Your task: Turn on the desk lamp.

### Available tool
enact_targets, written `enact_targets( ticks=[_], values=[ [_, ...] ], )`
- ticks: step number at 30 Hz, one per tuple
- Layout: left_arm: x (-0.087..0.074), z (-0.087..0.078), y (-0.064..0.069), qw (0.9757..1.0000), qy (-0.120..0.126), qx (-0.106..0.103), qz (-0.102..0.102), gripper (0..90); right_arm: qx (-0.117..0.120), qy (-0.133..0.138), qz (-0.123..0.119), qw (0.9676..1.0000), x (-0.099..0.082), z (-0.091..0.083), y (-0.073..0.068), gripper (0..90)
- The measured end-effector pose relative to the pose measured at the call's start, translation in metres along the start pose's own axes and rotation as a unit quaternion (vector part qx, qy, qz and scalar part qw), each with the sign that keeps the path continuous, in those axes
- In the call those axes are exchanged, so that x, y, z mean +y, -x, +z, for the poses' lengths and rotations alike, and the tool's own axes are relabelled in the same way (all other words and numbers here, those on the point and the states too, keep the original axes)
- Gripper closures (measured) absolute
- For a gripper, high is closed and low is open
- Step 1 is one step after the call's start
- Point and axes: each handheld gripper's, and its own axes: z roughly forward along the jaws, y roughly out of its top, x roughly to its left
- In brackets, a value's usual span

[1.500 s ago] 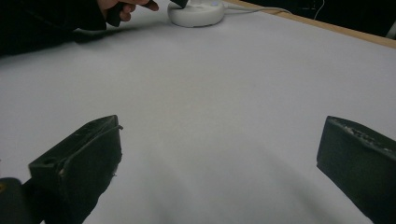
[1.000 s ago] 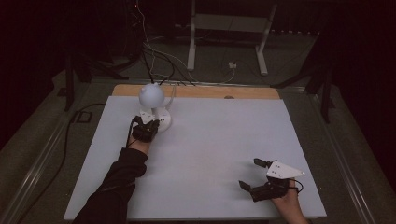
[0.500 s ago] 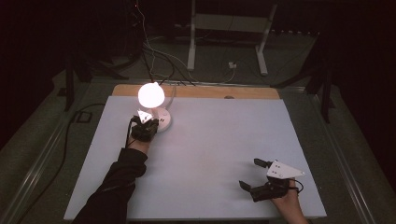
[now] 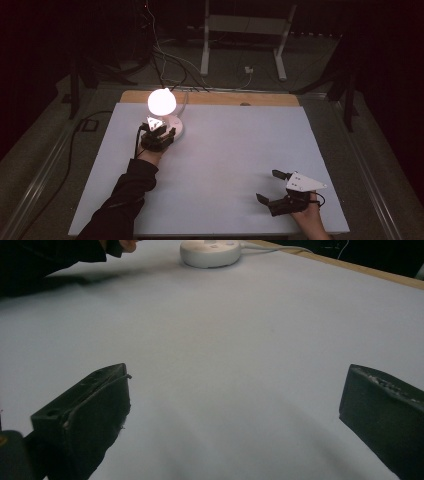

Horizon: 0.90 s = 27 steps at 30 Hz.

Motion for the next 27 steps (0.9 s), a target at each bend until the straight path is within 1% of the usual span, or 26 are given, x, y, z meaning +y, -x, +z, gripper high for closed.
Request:
enact_targets(
  ticks=[4,7,8,10,14,15,16,17,19,20,21,23,24,27],
  values=[
    [0.002,-0.003,0.001,1.0000,-0.001,-0.001,-0.004,46.6,0.000,0.002,0.001,1.0000,0.000,0.000,0.000,0.0],
    [0.003,-0.004,0.001,1.0000,-0.008,-0.002,-0.005,41.3,0.000,0.001,-0.001,1.0000,0.000,0.000,0.000,0.0],
    [0.003,-0.004,0.000,0.9999,-0.008,0.000,-0.006,38.8,0.000,0.002,0.000,1.0000,0.000,0.000,0.000,0.0],
    [0.003,-0.005,-0.001,0.9998,-0.011,-0.005,-0.013,34.7,0.000,0.002,0.001,1.0000,0.000,0.000,0.000,0.0],
    [0.004,-0.007,-0.001,0.9999,-0.008,0.001,-0.010,26.4,0.000,0.001,0.000,1.0000,0.000,0.000,0.000,0.0],
    [0.004,-0.008,-0.002,0.9999,-0.008,-0.002,-0.013,25.4,0.000,0.002,0.001,1.0000,0.000,0.000,0.000,0.0],
    [0.005,-0.008,-0.002,0.9998,-0.011,-0.004,-0.015,18.6,0.000,0.000,0.001,1.0000,0.000,0.000,0.000,0.0],
    [0.005,-0.008,-0.002,0.9998,-0.013,-0.006,-0.016,18.6,0.000,0.000,0.001,1.0000,0.000,0.000,0.000,0.0],
    [0.005,-0.009,-0.002,0.9997,-0.016,-0.009,-0.017,15.4,0.000,0.001,-0.001,1.0000,0.000,0.000,0.000,0.0],
    [0.005,-0.009,-0.002,0.9996,-0.019,-0.010,-0.018,12.4,0.000,0.002,0.000,1.0000,0.001,0.000,0.000,0.0],
    [0.005,-0.009,-0.003,0.9994,-0.024,-0.018,-0.019,10.4,0.000,0.002,0.002,1.0000,0.000,0.000,0.000,0.0],
    [0.005,-0.010,-0.002,0.9995,-0.024,-0.015,-0.016,7.0,0.000,0.001,0.000,1.0000,0.000,0.000,0.000,0.0],
    [0.006,-0.011,-0.002,0.9994,-0.025,-0.021,-0.014,2.9,0.000,0.002,0.000,1.0000,0.000,0.000,0.000,0.0],
    [0.006,-0.013,-0.001,0.9989,-0.026,-0.035,-0.016,1.7,0.000,0.003,0.003,1.0000,0.000,0.000,0.000,0.0]
  ],
)
